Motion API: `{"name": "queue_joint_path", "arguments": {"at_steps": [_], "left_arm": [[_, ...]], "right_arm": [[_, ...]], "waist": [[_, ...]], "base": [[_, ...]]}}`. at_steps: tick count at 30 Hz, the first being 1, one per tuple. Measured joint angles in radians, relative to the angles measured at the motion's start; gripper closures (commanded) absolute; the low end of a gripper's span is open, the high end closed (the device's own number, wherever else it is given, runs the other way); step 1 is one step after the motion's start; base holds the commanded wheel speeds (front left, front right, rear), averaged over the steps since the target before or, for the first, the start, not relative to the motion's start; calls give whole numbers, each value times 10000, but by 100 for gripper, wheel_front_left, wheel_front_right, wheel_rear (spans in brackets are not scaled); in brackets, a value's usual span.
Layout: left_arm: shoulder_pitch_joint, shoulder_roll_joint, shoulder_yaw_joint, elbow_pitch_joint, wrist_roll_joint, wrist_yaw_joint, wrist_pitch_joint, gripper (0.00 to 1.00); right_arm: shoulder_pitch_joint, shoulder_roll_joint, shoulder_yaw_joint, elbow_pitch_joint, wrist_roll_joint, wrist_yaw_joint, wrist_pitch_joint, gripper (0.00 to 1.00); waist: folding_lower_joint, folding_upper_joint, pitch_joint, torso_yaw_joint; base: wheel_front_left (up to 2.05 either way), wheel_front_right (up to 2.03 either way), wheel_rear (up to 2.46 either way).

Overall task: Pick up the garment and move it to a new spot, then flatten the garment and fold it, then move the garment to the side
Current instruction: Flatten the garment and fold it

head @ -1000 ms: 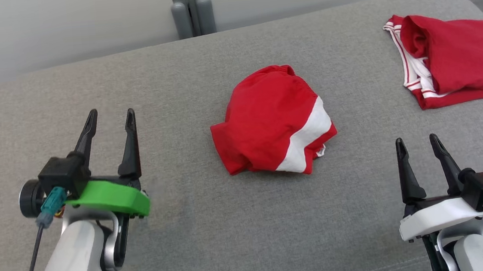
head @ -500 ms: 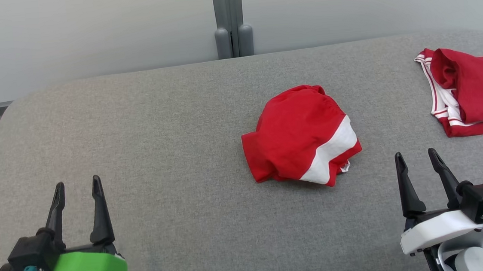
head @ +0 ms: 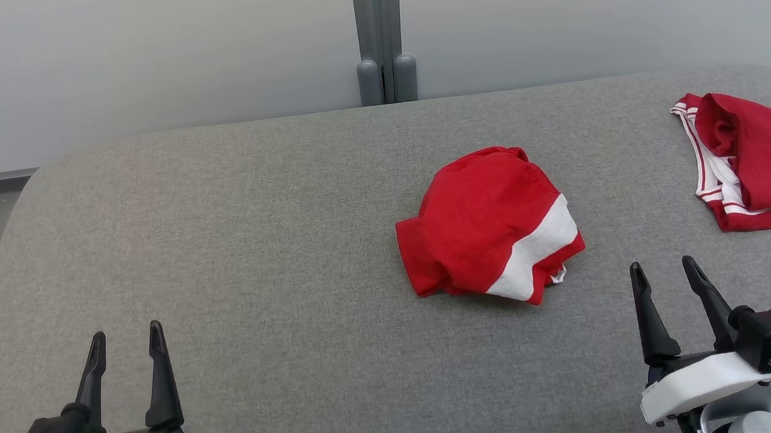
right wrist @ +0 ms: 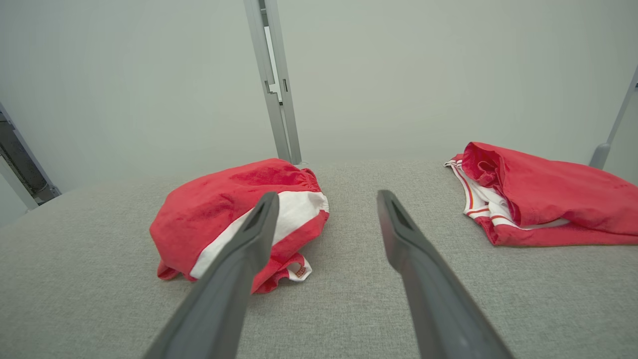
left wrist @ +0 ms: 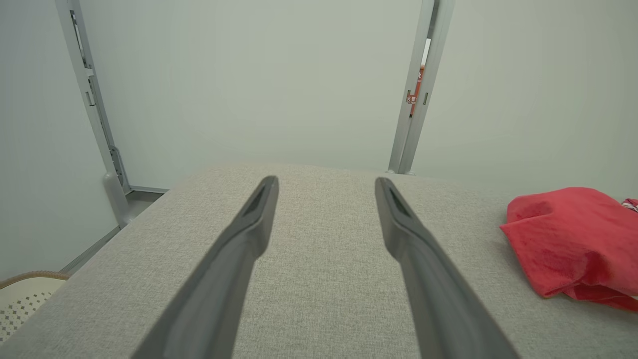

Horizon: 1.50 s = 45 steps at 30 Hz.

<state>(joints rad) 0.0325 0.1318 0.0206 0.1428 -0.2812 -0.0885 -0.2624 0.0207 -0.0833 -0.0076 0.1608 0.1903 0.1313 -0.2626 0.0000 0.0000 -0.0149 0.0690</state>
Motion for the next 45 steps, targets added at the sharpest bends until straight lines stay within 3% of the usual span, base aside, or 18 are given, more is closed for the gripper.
{"name": "queue_joint_path", "arguments": {"at_steps": [5,45], "left_arm": [[5,-63,-69,244,313,-169,0,0],[-31,-238,21,838,625,-314,0,0]], "right_arm": [[13,-31,67,109,75,0,0,0],[17,-44,-21,397,217,0,2,0]], "waist": [[0,0,-17,-9],[0,0,179,-28]], "base": [[0,0,0],[0,0,0]]}}
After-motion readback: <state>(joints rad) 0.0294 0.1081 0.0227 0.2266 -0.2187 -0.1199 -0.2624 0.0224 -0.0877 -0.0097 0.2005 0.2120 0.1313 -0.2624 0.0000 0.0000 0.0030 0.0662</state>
